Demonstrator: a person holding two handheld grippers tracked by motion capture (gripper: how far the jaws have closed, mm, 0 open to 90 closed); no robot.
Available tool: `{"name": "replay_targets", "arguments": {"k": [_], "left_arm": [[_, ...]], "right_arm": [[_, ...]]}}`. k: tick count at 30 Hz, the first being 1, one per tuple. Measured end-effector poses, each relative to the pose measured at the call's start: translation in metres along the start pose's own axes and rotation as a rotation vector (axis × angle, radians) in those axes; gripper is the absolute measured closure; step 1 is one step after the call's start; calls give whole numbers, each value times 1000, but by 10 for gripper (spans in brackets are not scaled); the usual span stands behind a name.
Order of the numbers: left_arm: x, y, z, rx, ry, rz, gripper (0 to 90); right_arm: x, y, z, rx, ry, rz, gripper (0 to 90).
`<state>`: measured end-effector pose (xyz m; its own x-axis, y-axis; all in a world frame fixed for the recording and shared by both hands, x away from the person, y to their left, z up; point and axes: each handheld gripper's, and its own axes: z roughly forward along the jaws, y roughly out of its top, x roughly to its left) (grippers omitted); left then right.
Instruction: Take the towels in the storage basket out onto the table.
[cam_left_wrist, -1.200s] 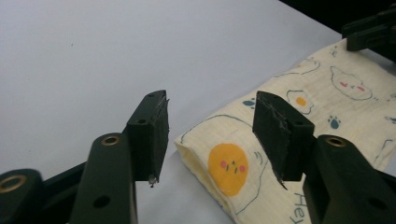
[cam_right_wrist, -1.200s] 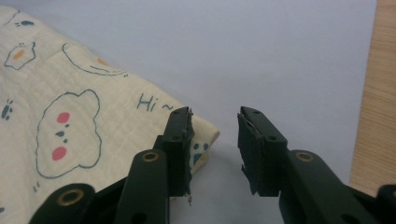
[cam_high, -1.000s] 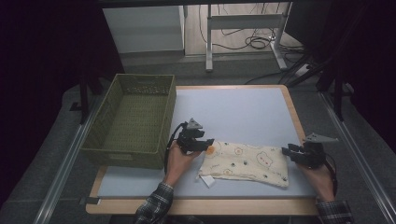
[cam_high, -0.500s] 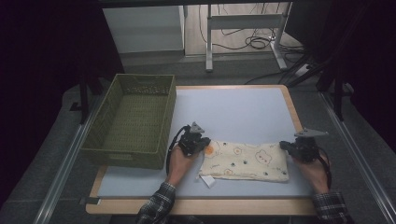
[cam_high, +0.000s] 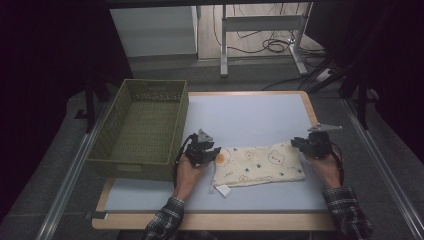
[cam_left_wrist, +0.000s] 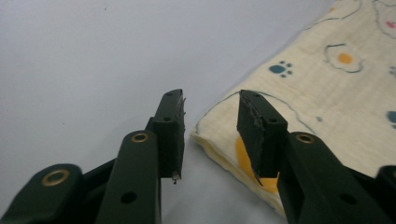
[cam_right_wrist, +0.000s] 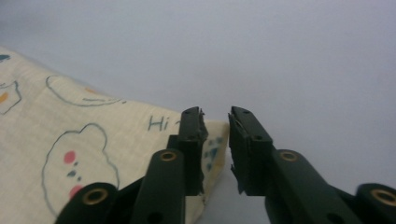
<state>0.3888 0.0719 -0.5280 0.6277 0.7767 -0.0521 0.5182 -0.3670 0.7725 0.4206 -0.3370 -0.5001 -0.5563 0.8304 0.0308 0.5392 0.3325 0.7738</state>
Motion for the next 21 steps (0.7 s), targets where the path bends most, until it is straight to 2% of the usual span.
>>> {"name": "replay_targets", "arguments": {"k": [1, 3, 6, 10, 12, 15, 21], "left_arm": [[1, 0, 3, 0, 4, -5, 558], [3, -1, 6, 3, 6, -14, 547], [4, 0, 12, 12, 14, -11, 520], [4, -2, 19, 30, 16, -17, 479], [6, -2, 20, 38, 9, -32, 412], [5, -2, 21, 43, -2, -21, 379], [5, -2, 21, 42, 4, -21, 362]], "right_arm": [[1, -3, -6, 3, 5, 4, 674], [1, -4, -9, 3, 8, 8, 656], [3, -10, -15, 14, 46, 24, 601], [12, -18, -19, 30, 78, 18, 550], [18, -21, -21, 38, 78, 7, 526], [24, -25, -25, 41, 83, -5, 503], [36, -32, -33, 27, 100, -7, 446]]}}
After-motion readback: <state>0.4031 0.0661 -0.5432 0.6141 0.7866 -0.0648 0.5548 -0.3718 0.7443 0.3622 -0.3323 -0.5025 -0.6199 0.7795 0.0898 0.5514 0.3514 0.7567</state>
